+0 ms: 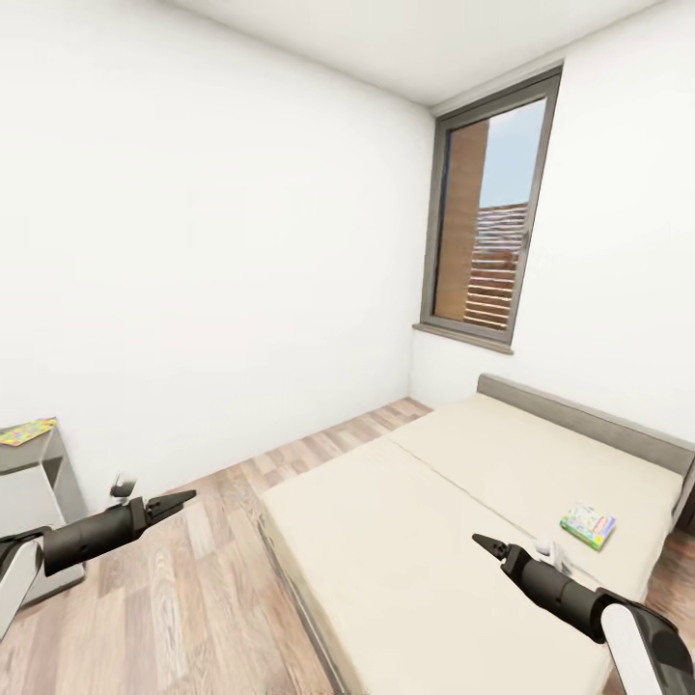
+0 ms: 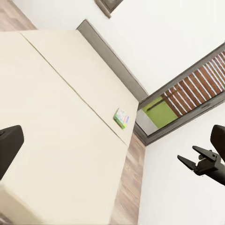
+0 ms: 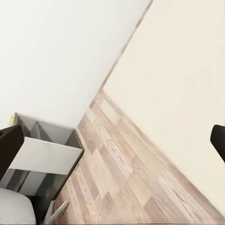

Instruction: Put all the toys in the child's room - the three board games (two on the bed and one on the table), the two jigsaw puzzles on the table, and the tennis ball on the table - inside the toy box on the table in the child's room.

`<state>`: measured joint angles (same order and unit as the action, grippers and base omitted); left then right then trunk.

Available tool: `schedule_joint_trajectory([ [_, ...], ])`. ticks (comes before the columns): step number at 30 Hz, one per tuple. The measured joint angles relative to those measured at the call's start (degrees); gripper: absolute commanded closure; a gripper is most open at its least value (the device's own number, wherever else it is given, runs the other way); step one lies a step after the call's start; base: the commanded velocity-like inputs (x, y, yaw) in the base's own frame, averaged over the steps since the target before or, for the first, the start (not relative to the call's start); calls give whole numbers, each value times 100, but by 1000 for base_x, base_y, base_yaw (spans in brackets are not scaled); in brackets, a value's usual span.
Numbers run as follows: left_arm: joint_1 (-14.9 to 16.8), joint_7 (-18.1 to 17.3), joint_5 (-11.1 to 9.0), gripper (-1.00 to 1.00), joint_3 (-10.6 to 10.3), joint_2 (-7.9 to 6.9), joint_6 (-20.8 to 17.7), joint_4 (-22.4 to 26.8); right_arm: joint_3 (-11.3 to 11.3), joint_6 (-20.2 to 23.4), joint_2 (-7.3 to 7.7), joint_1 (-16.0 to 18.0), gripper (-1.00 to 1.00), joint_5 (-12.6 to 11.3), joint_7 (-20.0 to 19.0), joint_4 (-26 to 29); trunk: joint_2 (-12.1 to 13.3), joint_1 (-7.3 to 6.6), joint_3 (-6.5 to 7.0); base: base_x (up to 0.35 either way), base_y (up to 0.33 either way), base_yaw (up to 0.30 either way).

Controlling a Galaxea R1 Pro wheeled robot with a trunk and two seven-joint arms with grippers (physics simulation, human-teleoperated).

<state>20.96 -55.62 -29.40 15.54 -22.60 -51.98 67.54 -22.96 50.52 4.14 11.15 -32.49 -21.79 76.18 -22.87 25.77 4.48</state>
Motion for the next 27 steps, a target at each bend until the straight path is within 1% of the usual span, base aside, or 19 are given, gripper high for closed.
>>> schedule_joint_trajectory([
  [12,0,3,0,-100,0,0,3,0,47,0,0,0,-100,1,2,0,0,-1,0,-16,0,291],
  [27,0,0,1,-100,0,0,4,0,49,0,0,0,-100,1,2,0,1,0,0,-61,0,291],
])
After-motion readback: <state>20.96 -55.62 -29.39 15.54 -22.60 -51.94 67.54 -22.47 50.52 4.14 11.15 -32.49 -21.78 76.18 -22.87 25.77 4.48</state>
